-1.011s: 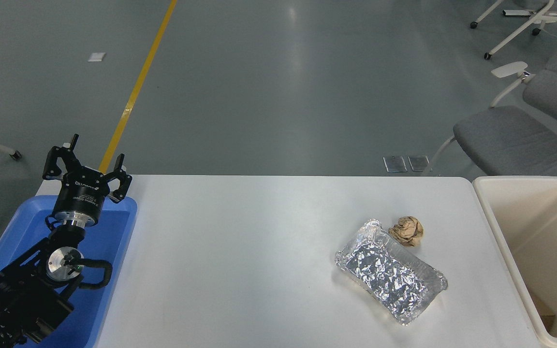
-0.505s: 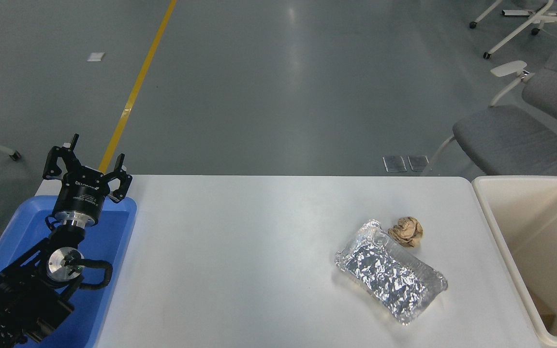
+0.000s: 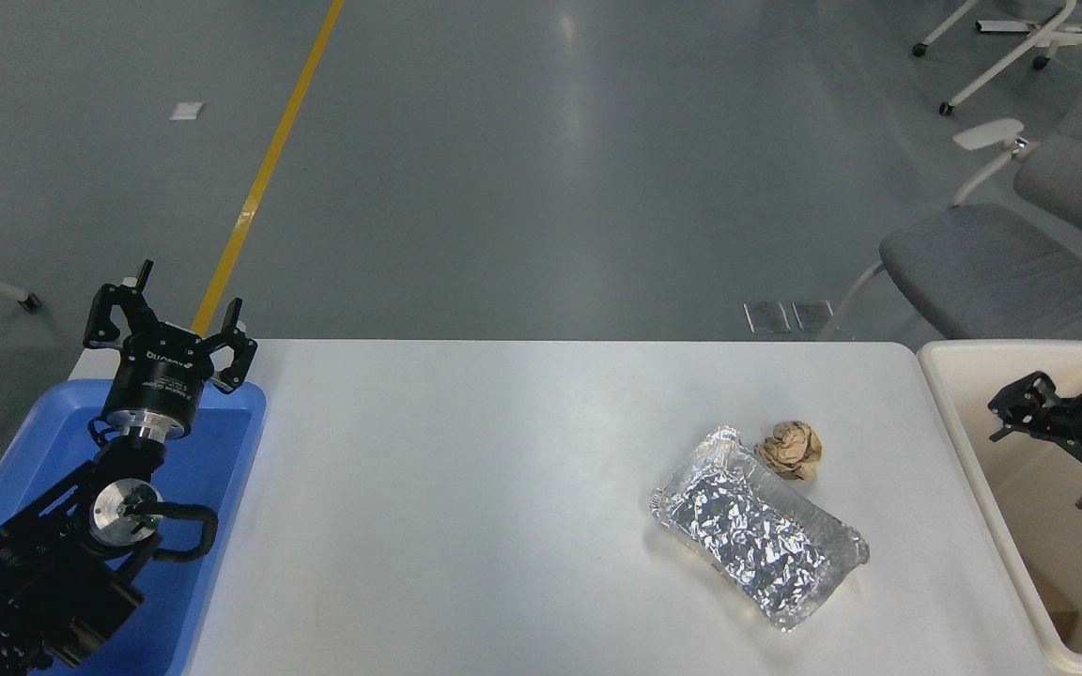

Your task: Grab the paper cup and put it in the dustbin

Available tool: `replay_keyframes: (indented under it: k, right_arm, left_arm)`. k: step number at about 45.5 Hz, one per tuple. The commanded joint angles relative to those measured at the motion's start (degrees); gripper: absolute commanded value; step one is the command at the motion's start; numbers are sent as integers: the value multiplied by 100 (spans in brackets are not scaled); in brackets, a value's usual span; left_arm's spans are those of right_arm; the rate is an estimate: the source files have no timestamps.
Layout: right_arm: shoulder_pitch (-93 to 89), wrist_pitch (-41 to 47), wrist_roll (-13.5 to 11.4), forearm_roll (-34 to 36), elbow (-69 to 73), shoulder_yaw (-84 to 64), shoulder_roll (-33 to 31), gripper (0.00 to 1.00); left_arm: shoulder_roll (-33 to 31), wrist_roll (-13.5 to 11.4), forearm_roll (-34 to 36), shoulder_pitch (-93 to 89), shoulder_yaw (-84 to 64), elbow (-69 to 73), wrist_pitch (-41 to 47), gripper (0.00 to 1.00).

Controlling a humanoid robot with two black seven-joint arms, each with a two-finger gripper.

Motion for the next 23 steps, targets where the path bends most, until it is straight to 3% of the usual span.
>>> replay_keyframes:
  k: [1, 13, 23]
  right_arm:
    - [1317, 1149, -6, -341, 167, -340, 631, 100]
    - [2599, 1149, -6, -376, 404, -332, 1686, 100]
    - [3409, 1149, 12, -315, 923, -314, 2073, 100]
  left_arm:
    - [-1, -8, 0, 0, 7, 4, 0, 99]
    - [-1, -8, 0, 0, 7, 4, 9, 99]
    - [-1, 1, 0, 0, 7, 4, 9, 99]
